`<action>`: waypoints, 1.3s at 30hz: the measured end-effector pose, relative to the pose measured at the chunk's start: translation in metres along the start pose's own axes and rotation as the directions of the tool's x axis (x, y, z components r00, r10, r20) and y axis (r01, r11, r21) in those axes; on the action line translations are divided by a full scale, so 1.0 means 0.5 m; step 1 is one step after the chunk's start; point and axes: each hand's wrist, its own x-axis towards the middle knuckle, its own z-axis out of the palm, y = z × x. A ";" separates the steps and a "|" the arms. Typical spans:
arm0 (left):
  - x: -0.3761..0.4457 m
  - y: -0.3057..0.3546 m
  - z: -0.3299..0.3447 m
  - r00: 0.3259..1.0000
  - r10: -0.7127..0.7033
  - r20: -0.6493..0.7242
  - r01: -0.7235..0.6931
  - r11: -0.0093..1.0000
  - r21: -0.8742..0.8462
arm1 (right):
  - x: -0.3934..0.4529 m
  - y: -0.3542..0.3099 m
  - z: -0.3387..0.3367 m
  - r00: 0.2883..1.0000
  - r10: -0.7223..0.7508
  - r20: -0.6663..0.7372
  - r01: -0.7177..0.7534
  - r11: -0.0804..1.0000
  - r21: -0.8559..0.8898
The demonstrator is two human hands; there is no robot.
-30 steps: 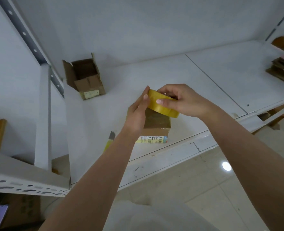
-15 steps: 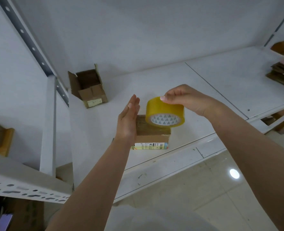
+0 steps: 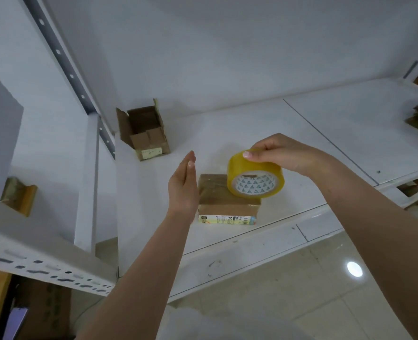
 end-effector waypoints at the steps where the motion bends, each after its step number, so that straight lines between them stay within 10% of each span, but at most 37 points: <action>1: 0.000 -0.010 -0.010 1.000 0.016 -0.007 -0.016 0.998 0.056 | 0.002 -0.004 0.006 1.000 -0.023 -0.006 0.023 1.000 -0.005; 14: -0.016 -0.092 -0.014 0.914 -0.405 0.010 0.394 0.881 -0.263 | 0.028 -0.015 0.067 0.986 -0.105 -0.130 0.111 0.993 0.040; 39: -0.013 -0.092 0.003 0.870 -0.485 -0.088 0.471 0.870 -0.143 | 0.032 -0.010 0.070 0.981 -0.096 -0.168 0.113 0.989 0.091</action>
